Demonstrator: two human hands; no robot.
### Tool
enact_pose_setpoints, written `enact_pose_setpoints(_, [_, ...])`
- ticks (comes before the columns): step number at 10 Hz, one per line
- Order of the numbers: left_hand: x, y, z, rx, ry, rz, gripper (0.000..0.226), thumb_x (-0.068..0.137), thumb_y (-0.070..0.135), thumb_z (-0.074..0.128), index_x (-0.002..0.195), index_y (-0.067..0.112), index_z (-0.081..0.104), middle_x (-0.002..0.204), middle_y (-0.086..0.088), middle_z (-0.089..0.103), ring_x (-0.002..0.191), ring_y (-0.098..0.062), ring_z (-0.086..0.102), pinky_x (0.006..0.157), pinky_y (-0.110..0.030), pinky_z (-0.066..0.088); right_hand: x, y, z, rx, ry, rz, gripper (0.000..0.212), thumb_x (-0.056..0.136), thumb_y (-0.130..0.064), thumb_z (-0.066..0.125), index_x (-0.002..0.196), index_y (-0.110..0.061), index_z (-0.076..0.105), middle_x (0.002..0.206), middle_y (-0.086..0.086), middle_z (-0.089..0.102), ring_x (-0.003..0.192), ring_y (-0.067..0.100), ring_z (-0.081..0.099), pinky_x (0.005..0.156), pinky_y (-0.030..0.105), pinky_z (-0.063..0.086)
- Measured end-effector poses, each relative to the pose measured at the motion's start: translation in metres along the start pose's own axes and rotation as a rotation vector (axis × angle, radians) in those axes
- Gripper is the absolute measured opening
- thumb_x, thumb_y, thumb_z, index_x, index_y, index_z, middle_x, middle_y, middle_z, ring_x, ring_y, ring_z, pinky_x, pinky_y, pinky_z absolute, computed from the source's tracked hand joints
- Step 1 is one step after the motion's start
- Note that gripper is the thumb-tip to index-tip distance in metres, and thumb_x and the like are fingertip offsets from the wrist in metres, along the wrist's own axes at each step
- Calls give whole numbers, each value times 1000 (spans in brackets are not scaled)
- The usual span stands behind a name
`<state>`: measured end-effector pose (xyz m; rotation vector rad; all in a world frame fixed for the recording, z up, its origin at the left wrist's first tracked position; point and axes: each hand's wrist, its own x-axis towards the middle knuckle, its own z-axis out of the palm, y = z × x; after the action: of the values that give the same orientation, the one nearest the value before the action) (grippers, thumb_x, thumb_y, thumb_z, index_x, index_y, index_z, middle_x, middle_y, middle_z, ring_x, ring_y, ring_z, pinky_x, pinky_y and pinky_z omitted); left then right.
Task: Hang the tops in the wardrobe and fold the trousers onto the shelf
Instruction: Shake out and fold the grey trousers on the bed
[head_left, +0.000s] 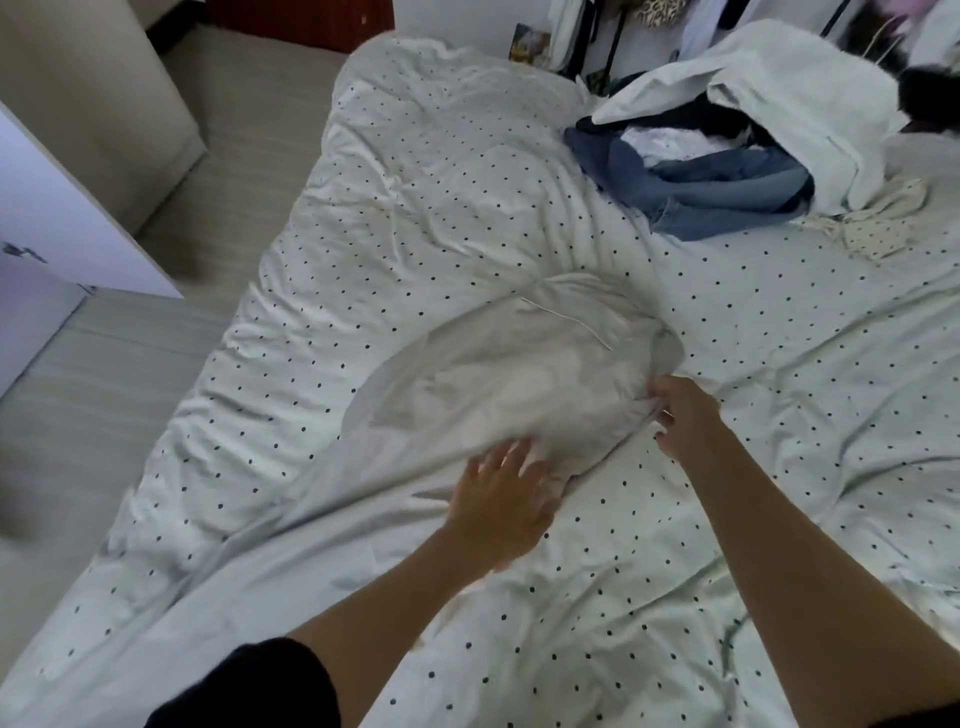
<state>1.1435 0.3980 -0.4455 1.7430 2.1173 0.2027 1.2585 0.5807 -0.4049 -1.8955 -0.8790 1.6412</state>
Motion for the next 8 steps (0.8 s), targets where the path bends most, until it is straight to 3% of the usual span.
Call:
enact_pose_setpoints(1, [5,-25,-8,120,132,8,52,99,42,31,147,25,26,159,-4,6,146,-24,2,116,-46,5,15,6,-3,42,-35,75,20,91,-13,48,72,-18,45,79,-1,46,64,10,44,62,24,40])
enact_pose_setpoints(2, [26,-51,-17,181,43,-79,64,99,46,29,149,35,-9,157,1,-20,144,-26,-18,114,-57,-1,18,3,-5,170,-60,144,19,89,-35,55,78,-20,50,78,-4,48,68,11,45,64,27,34])
enact_pose_setpoints(3, [46,-55,-16,13,-126,-151,69,94,58,30,144,45,-15,155,9,-25,143,-25,-21,110,-66,-1,24,2,-9,48,-99,82,29,87,-49,57,98,-22,54,86,-6,54,74,11,49,66,28,35])
enact_pose_setpoints(4, [56,-53,-2,56,-299,-172,78,88,66,35,143,47,-17,152,8,-31,140,-29,-27,105,-71,-4,26,-2,-5,-56,6,71,19,89,-30,59,102,-16,58,120,7,61,97,19,58,84,34,40])
enact_pose_setpoints(5, [54,-54,3,121,-310,-168,80,88,66,36,144,44,-17,152,5,-32,139,-30,-28,105,-71,-2,28,-13,-4,-8,110,-14,10,88,-14,60,81,-9,55,111,11,59,103,21,58,86,33,42])
enact_pose_setpoints(6, [43,-54,2,32,-315,-178,67,94,60,28,146,43,-11,152,8,-28,141,-25,-24,109,-64,-4,10,-25,7,10,35,-247,18,86,0,54,75,-15,52,78,4,53,75,16,51,61,19,43])
enact_pose_setpoints(7, [24,-57,-13,-508,-176,-293,53,101,40,30,150,26,17,159,3,5,146,-18,6,118,-45,9,-19,-23,13,-43,-5,-596,31,82,9,47,66,-16,42,63,-1,40,57,9,34,46,16,29])
enact_pose_setpoints(8, [-5,-68,-44,-1262,80,-531,50,99,45,30,141,19,39,147,-1,40,136,-19,34,113,-42,26,-51,-9,20,-353,-124,-978,19,86,8,50,76,-7,49,71,5,54,65,18,49,61,29,42])
